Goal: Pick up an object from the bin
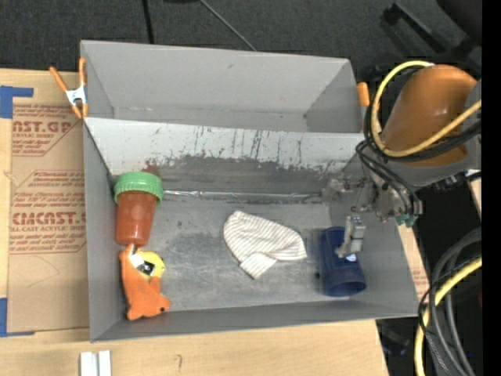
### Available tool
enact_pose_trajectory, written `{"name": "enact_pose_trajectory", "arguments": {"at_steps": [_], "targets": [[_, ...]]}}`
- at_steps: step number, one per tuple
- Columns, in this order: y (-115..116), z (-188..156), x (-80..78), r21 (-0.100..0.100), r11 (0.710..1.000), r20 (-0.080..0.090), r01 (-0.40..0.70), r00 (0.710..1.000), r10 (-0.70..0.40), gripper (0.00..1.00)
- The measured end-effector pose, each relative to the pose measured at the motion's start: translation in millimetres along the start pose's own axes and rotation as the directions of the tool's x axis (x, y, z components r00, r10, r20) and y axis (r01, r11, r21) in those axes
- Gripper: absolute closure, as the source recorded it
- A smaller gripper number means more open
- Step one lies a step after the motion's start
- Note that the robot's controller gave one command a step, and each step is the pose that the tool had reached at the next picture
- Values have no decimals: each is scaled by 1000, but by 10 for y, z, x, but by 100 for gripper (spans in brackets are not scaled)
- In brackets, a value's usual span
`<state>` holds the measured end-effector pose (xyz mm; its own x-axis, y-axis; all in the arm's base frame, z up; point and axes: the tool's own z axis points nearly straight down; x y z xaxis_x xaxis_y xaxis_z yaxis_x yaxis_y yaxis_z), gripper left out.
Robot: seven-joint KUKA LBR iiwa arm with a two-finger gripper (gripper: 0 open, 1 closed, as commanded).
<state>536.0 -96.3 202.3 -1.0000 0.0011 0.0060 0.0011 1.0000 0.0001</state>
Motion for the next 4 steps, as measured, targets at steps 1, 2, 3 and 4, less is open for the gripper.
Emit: {"name": "enact_pose_trajectory", "arguments": {"at_steps": [1,2,3,4], "targets": [[4,-48,-15,1,1000,8,1,1000,-1,0],[461,370,-10,0,997,12,-81,997,81,0],[608,947,-20,-2,995,12,-99,995,99,0],[617,1085,-18,-1,995,9,-103,995,103,0]]}}
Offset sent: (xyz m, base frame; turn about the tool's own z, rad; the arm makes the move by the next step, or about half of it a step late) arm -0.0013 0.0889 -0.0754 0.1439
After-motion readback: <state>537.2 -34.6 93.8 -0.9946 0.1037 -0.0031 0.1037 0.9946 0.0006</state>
